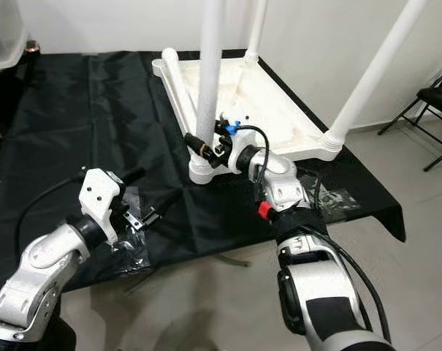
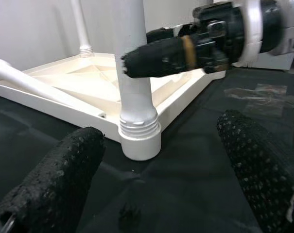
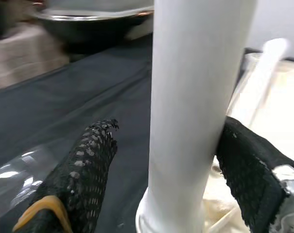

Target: Building children table

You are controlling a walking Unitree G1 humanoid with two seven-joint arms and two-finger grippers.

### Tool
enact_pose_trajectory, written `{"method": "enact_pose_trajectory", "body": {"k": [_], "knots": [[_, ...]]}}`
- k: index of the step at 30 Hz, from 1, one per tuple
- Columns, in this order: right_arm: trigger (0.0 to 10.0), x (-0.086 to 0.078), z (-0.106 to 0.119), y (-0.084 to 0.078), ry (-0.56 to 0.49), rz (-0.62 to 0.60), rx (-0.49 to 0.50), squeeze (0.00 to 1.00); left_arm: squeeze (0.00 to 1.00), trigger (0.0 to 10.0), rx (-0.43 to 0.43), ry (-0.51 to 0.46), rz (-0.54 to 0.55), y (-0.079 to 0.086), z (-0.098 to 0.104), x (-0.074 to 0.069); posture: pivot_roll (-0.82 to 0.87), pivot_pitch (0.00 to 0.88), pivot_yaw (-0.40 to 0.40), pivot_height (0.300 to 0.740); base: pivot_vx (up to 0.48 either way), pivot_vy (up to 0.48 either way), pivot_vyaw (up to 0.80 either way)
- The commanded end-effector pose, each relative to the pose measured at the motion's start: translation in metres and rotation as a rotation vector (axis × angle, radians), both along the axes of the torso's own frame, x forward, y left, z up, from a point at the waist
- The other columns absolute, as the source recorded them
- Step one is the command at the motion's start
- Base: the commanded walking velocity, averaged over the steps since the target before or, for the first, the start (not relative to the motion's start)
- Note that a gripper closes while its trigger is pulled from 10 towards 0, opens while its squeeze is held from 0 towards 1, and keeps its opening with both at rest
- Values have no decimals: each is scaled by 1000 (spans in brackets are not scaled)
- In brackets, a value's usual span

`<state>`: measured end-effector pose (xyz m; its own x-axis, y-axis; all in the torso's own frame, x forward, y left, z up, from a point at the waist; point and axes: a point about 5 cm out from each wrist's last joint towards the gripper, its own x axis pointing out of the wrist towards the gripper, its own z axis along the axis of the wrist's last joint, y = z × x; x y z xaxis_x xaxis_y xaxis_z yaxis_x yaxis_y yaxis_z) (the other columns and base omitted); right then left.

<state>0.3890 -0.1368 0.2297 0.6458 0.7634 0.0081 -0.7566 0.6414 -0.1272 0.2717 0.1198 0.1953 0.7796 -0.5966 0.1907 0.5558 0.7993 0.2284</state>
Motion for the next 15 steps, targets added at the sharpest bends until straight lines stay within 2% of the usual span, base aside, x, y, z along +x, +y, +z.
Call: {"method": "enact_pose_trajectory", "body": {"k": [1,6,7,10,15], "knots": [[10000,-4,0,5,28,171,-67,0,0,10000,7,10,1,1,-4,-1,92,110,-84,740,0,0,0],[10000,-3,8,-3,28,244,-111,0,0,10000,11,8,4,1,-3,-2,98,107,-85,740,0,0,0],[10000,2,18,-7,4,196,-126,0,0,10000,14,8,4,1,-4,-3,98,103,-87,740,0,0,0],[10000,8,27,-9,-9,136,-122,0,0,10000,19,10,2,2,-4,-3,98,105,-84,740,0,0,0],[10000,11,37,-10,-27,120,-105,0,0,10000,18,12,3,2,-4,-3,103,105,-86,740,0,0,0]]}}
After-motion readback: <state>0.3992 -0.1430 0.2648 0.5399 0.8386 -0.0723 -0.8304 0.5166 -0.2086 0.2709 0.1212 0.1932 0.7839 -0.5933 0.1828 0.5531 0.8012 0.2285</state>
